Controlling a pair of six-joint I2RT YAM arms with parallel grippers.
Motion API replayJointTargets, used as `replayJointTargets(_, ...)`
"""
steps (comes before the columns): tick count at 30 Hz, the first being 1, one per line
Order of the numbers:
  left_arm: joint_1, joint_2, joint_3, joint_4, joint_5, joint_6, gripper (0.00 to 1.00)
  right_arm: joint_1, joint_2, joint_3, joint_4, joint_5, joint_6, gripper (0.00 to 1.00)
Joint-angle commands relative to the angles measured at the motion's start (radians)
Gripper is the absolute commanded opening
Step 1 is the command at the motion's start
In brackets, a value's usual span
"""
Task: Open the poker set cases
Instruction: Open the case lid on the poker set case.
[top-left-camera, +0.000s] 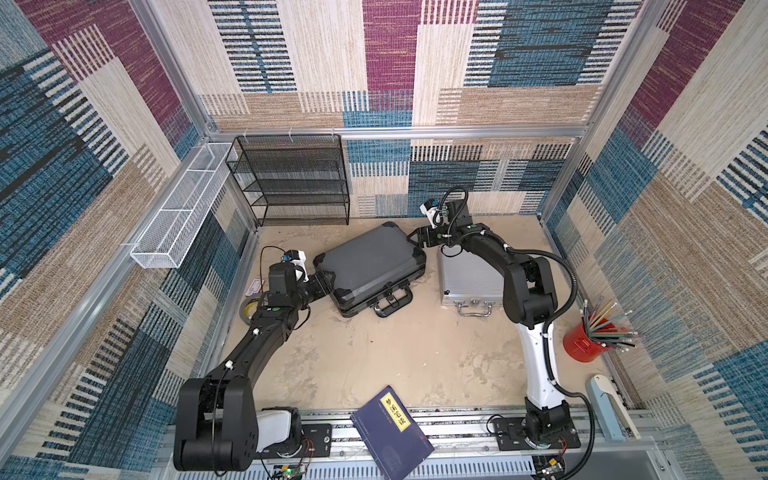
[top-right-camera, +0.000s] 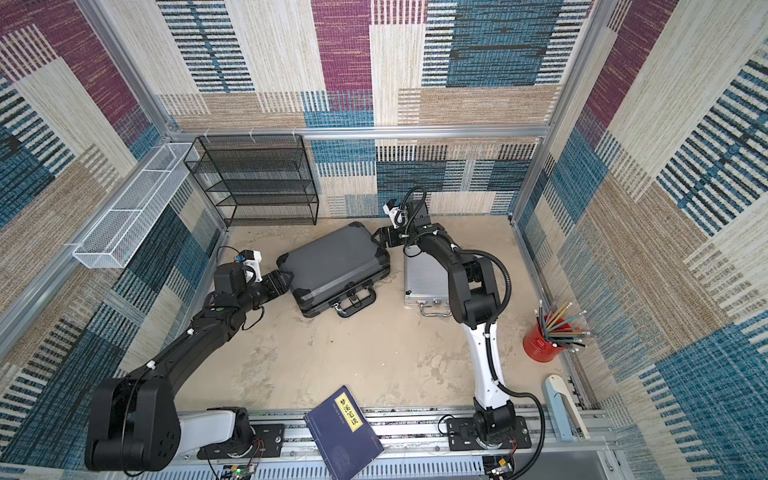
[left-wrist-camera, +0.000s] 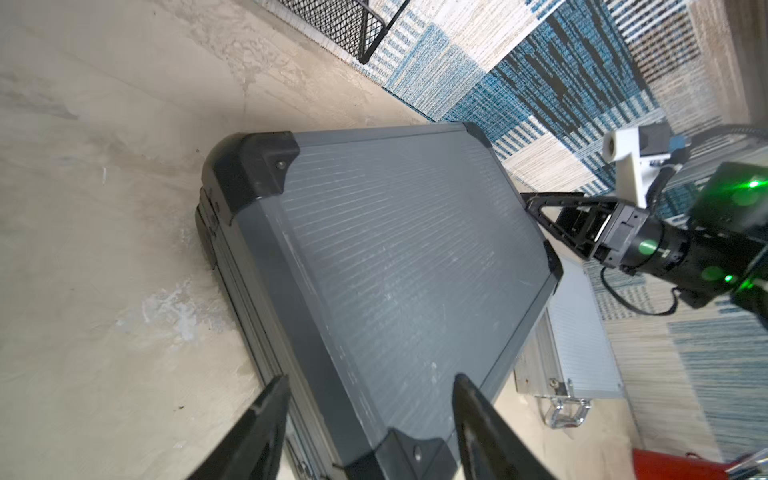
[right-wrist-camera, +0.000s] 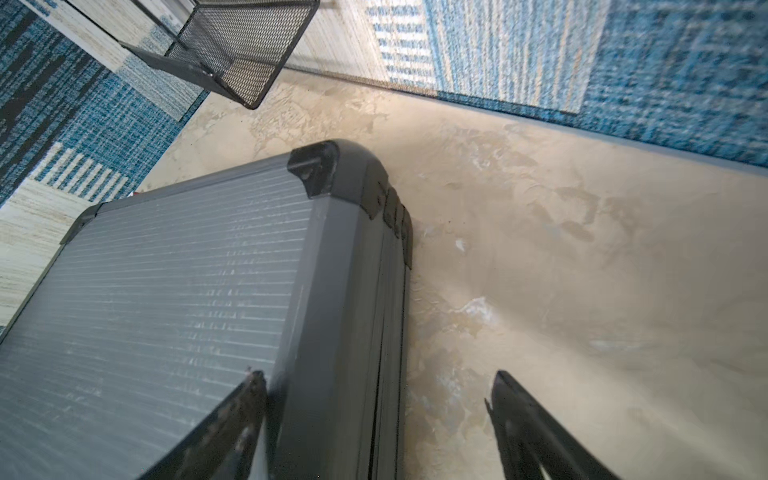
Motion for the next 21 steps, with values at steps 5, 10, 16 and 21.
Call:
replayJointTargets(5,0.021,0.129,0.036,0.116,0.04,-0.07,0.65,0.005,0.022,-0.018,0.026,-0.048,-0.011,0.89)
replayJointTargets(10,0.023,0.196,0.045,0.16,0.041,-0.093,0.65,0.014,0.046,-0.013,0.017,-0.065,-0.007,0.89)
replayJointTargets(16,0.023,0.275,0.051,0.23,0.07,-0.125,0.66,0.034,0.038,-0.081,0.049,-0.068,0.017,0.88)
replayJointTargets(21,0.023,0.327,0.076,0.247,0.084,-0.119,0.66,0.052,-0.005,-0.194,0.13,-0.069,0.066,0.84)
